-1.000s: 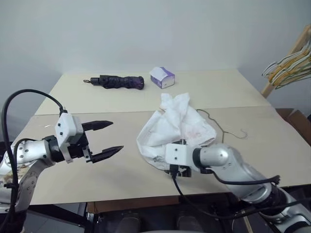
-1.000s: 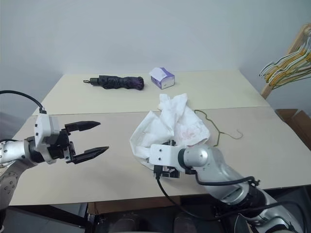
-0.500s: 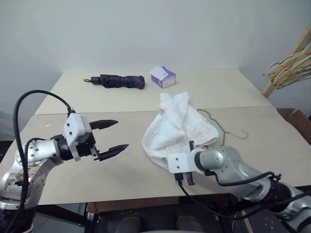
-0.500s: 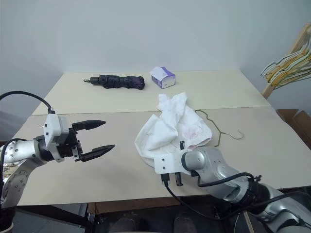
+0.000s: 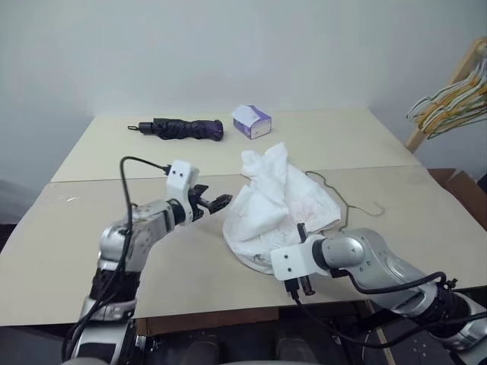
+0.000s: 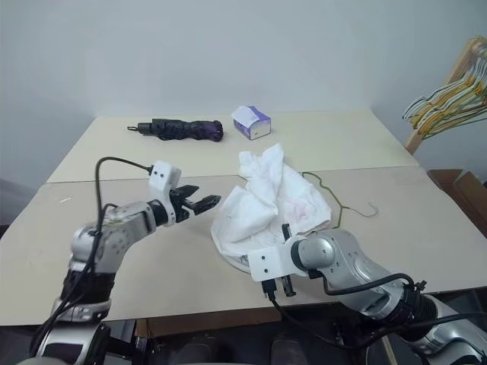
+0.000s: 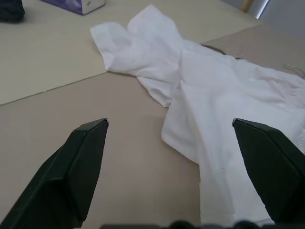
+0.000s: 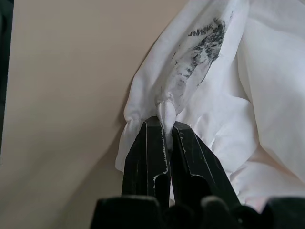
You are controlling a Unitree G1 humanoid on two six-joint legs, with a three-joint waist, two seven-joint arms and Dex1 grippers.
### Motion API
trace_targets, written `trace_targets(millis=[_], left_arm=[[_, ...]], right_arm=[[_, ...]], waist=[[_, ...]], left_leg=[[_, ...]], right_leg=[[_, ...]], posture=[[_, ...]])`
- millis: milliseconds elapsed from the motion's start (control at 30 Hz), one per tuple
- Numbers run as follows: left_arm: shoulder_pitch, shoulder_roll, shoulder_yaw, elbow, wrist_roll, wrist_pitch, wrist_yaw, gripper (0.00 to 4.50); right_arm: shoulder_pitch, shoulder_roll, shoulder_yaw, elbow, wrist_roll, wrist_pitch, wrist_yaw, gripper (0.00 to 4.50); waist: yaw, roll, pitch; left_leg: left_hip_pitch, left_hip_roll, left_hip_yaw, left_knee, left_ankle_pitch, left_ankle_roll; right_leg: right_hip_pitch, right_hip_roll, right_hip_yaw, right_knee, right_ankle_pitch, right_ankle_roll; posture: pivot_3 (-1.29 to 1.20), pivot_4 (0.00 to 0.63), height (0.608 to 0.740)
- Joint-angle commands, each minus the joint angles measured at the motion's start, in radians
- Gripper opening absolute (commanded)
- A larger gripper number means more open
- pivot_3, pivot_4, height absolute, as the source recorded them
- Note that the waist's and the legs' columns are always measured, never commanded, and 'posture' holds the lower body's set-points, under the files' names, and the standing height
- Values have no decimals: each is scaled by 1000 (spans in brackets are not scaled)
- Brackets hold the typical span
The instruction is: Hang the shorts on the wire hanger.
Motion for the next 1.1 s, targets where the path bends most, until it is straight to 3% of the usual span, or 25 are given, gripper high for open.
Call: trace_targets(millis=[33,167,400,533,900,1100], left_arm=[[-109,-10,-19,136,18,-49,-85,4500],[-222,-25,-86,306,27,-49,-245,4500],[-311,-131,-159,562,155,-217,-289,4500],[-361,-172,-131,673,194,-283,-254,3631],[-346,-150,-102,636,211,-281,-303,21],[-265,-99,-69,473,192,-270,-302,21]], right_arm=[[-4,13,-45,-5,-13,-24,2,38],[-3,30,-51,5,-22,-28,1,38],[10,58,-60,-9,-42,-11,6,38],[21,64,-70,-19,-46,-4,10,0],[27,82,-85,-23,-45,8,10,0],[26,95,-91,-18,-45,13,7,0]], waist=[[-2,0,0],[-8,0,0],[-28,0,0],[-31,-1,0],[-46,-1,0],[-47,-1,0]], left_leg=[[0,0,0,0,0,0],[-1,-1,0,0,0,0],[-3,-1,0,0,-2,1],[-12,-1,-1,1,-2,0],[-14,-2,-1,1,-3,1],[-14,-1,-2,1,-3,1]], right_leg=[[0,0,0,0,0,0],[0,-1,-1,-1,0,1],[-1,-1,0,-2,-1,2],[-10,-2,0,0,0,1],[-12,-2,0,0,0,2],[-12,-2,0,1,0,1]], posture=[[-105,0,740],[-112,0,740],[-138,0,740],[-143,0,740],[-132,0,740],[-130,0,740]])
